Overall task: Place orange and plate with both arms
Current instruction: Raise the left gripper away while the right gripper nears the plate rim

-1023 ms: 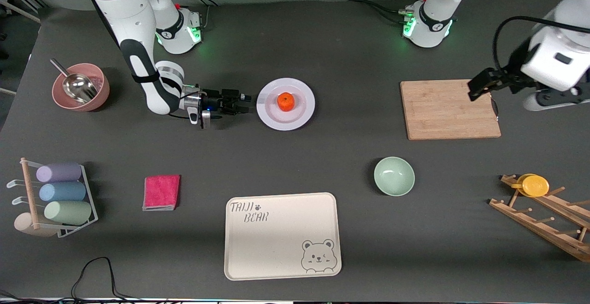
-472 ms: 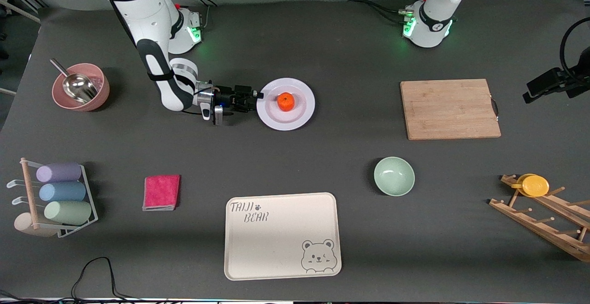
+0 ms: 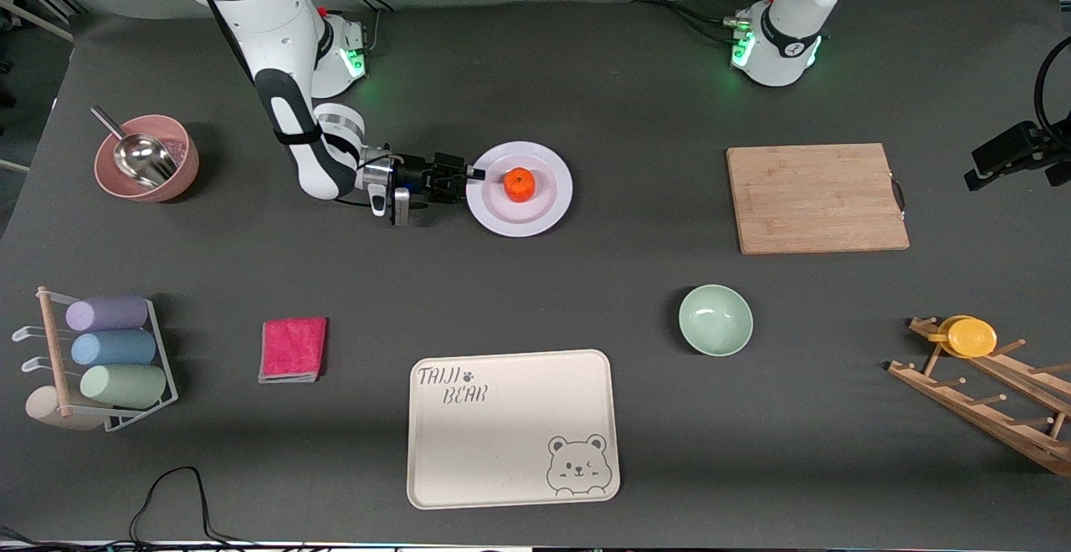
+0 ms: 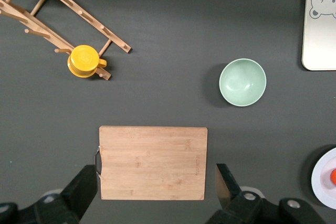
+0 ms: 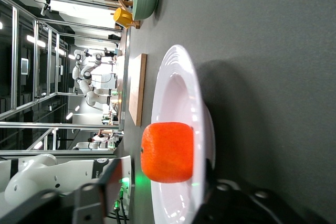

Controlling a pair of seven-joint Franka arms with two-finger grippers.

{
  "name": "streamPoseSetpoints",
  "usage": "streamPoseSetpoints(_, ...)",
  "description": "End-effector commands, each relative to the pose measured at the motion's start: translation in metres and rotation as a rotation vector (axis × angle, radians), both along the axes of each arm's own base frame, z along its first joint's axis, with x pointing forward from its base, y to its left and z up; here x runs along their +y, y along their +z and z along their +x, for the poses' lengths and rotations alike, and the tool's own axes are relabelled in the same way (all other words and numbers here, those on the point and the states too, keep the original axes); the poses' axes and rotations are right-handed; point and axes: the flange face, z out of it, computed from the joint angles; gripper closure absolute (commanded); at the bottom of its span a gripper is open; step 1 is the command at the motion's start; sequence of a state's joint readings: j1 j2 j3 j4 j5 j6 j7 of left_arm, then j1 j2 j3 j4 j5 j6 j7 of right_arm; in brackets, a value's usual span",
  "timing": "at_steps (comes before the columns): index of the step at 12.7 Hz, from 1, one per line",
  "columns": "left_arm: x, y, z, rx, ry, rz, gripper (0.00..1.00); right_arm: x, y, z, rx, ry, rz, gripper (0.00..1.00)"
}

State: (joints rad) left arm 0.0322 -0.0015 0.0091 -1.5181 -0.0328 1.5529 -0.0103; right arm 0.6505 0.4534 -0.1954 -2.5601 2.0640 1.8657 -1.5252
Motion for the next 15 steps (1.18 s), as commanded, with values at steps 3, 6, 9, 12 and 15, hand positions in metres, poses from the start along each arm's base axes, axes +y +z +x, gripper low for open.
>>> streamPoseSetpoints(3,-0.025,0.002,0.000,-0.012,-0.041,0.024,0.00,0.005,-0.007,-0.001,-0.038,-0.002,-0.017,1.00)
streamPoseSetpoints(6,-0.027,0.002,0.000,-0.014,-0.044,0.025,0.00,0.003,-0.013,-0.003,-0.026,-0.021,-0.022,1.00)
streamPoseSetpoints(9,-0.023,0.003,-0.001,-0.011,-0.041,0.024,0.00,0.007,-0.013,-0.004,0.057,-0.054,0.011,1.00)
streamPoseSetpoints(12,-0.022,-0.007,-0.003,0.020,-0.066,0.044,0.00,0.012,0.004,0.005,0.158,-0.090,0.057,1.00)
streamPoseSetpoints(15,-0.021,-0.023,-0.005,0.056,-0.098,0.077,0.00,0.013,0.026,0.026,0.242,-0.096,0.095,1.00)
